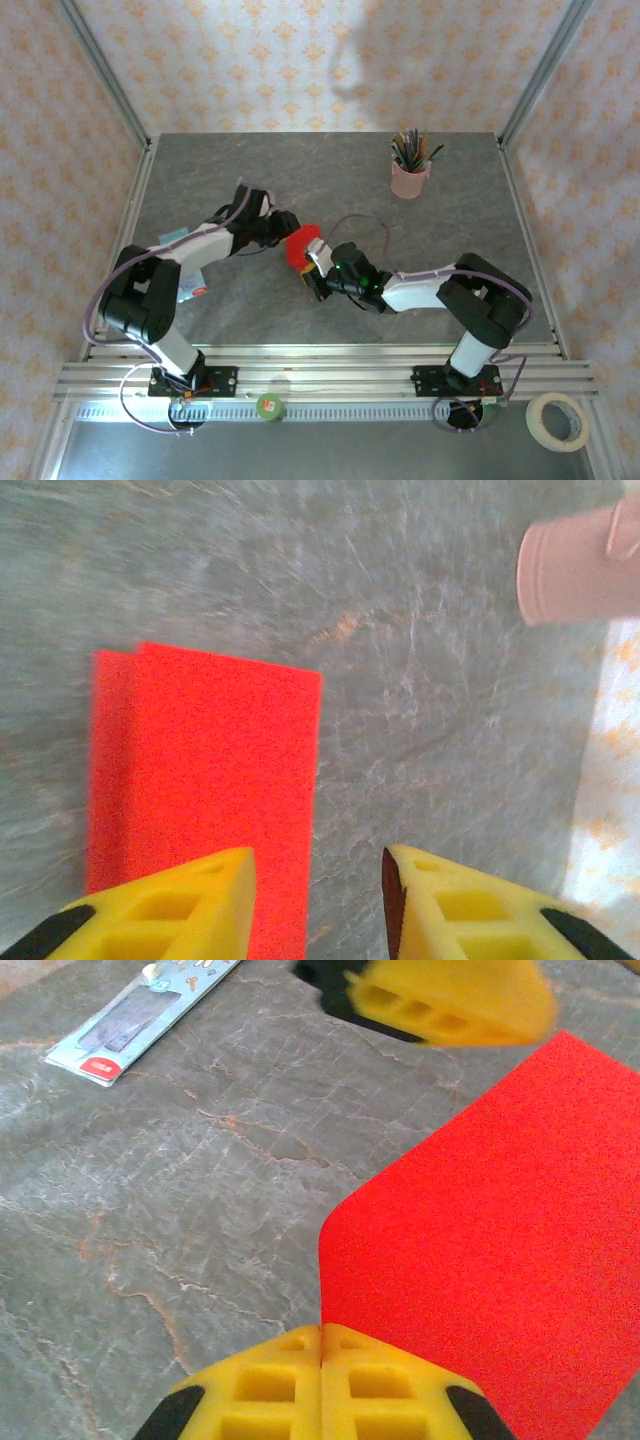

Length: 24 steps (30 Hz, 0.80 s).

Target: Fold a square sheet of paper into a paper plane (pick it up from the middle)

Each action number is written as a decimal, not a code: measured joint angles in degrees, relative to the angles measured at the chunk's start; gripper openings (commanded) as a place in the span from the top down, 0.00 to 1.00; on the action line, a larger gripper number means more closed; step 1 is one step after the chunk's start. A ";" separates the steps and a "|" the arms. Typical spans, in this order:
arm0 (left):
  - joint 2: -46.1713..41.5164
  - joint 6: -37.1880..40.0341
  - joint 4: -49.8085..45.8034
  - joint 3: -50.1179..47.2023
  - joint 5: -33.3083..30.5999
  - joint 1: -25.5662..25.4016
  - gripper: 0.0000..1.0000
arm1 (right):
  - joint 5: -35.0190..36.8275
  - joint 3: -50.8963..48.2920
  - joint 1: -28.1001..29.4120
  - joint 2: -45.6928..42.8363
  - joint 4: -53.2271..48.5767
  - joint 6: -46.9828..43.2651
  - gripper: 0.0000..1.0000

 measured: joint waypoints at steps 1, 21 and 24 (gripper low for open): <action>1.62 0.72 -0.59 1.40 -0.57 -0.98 0.66 | -0.28 -0.15 0.00 0.00 0.04 0.79 0.96; 17.29 9.11 -9.64 12.70 -6.80 -5.35 0.73 | 0.50 -0.74 -0.09 1.11 -0.02 11.17 0.98; 17.33 9.33 -9.75 12.70 -7.02 -5.44 0.73 | 2.69 -0.74 -0.37 1.38 -0.74 12.66 0.98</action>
